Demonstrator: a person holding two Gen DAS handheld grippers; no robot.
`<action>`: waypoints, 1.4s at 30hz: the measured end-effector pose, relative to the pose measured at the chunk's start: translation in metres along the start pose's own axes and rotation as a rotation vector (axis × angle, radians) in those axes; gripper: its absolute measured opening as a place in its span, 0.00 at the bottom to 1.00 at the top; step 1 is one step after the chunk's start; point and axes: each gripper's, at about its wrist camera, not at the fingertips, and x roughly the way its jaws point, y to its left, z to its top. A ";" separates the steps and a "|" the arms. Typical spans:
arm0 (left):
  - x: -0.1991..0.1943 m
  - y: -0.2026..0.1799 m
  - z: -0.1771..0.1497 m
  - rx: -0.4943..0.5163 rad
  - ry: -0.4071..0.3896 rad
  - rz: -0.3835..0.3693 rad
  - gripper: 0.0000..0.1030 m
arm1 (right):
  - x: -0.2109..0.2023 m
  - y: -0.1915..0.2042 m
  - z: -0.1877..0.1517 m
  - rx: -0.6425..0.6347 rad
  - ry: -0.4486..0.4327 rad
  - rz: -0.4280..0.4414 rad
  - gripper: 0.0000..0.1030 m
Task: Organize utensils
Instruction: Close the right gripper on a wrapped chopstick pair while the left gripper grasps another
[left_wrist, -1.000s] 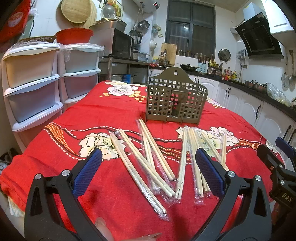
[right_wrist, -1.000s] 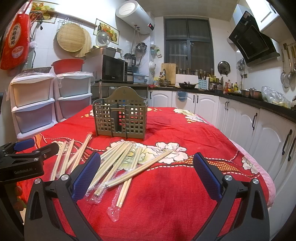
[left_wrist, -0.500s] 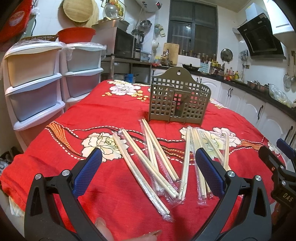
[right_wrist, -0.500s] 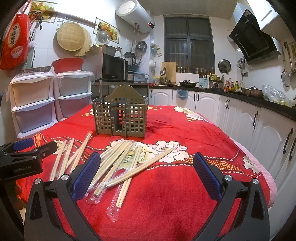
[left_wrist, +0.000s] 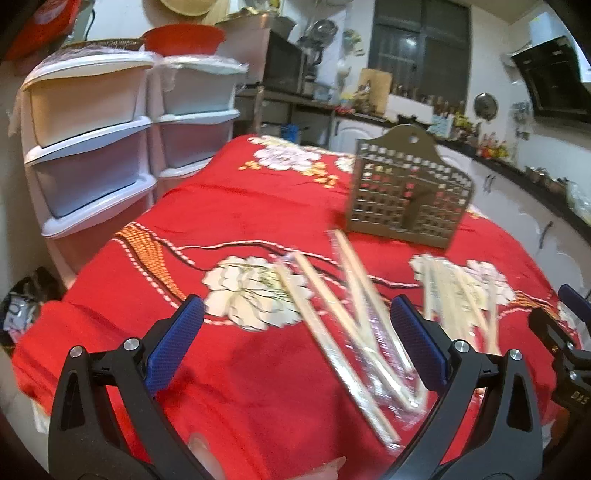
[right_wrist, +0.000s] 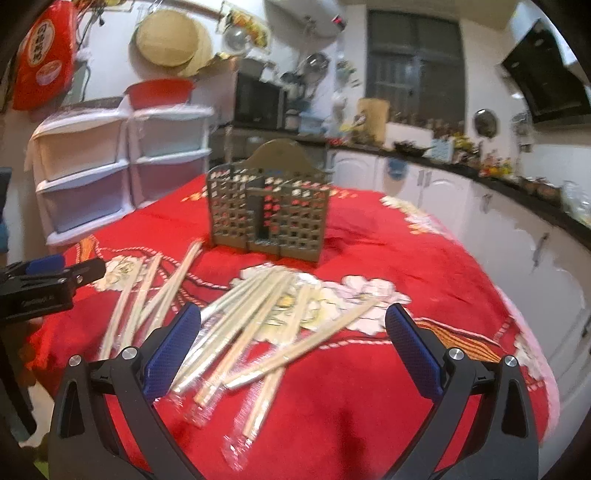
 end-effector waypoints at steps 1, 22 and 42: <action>0.004 0.004 0.004 -0.008 0.011 0.008 0.90 | 0.005 0.001 0.004 0.000 0.016 0.021 0.94; 0.096 0.037 0.037 -0.109 0.383 -0.189 0.67 | 0.126 -0.015 0.048 0.084 0.356 0.177 0.52; 0.131 0.030 0.049 -0.093 0.493 -0.176 0.30 | 0.185 -0.049 0.038 0.081 0.555 0.109 0.25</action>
